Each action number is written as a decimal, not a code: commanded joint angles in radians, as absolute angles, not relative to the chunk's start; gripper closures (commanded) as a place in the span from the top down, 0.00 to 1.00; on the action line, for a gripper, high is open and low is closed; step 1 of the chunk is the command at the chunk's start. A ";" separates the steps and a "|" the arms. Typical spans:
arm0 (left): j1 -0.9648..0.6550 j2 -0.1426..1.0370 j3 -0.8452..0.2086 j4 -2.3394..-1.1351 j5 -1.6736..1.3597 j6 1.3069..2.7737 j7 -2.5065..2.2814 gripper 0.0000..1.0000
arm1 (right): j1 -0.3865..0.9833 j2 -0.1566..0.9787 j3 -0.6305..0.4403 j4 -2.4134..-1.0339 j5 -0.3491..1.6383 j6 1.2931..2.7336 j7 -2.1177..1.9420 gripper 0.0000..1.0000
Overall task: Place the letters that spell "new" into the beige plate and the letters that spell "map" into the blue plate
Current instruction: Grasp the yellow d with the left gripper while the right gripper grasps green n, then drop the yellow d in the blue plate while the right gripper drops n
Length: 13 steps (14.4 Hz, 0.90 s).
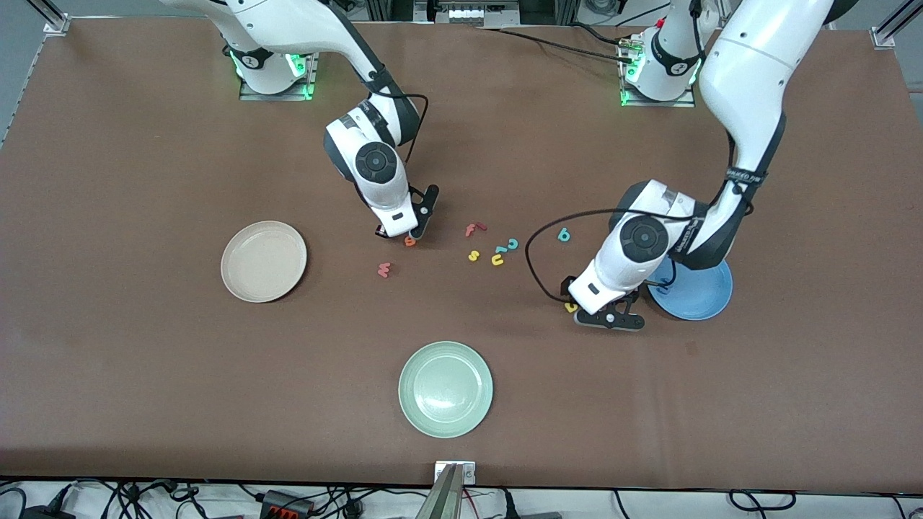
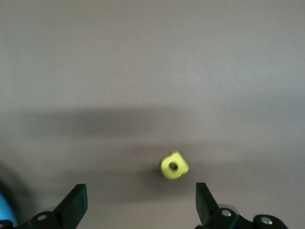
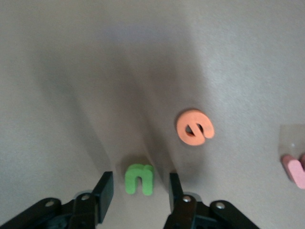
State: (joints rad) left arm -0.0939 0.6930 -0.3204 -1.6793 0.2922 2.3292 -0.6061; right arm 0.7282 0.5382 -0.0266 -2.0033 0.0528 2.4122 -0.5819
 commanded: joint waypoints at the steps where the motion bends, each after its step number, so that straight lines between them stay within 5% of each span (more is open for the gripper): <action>1: -0.107 0.742 -0.322 -1.615 0.284 2.310 -0.842 1.00 | 0.746 0.538 -0.029 -2.010 0.043 2.427 -0.601 0.45; 3: -0.117 0.765 -0.322 -1.614 0.287 2.313 -0.877 1.00 | 0.746 0.538 -0.029 -2.010 0.025 2.427 -0.601 0.33; 4: -0.118 0.784 -0.322 -1.612 0.288 2.321 -0.868 0.92 | 0.746 0.538 -0.029 -2.010 0.023 2.427 -0.601 0.26; 5: -0.118 0.793 -0.322 -1.611 0.285 2.319 -0.879 0.69 | 0.747 0.538 -0.029 -2.010 0.018 2.427 -0.601 0.23; 7: -0.120 0.795 -0.322 -1.611 0.285 2.321 -0.877 0.62 | 0.744 0.538 -0.034 -2.010 0.015 2.424 -0.601 0.15; 13: -0.124 0.799 -0.322 -1.600 0.285 2.319 -0.865 0.25 | 0.703 0.508 -0.099 -1.994 0.018 2.390 -0.580 0.13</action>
State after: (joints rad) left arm -0.1204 0.7842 -0.3239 -1.6315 0.2918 2.3315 -0.8653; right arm 0.7266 0.5343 -0.0752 -1.9981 0.0280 2.4149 -0.5842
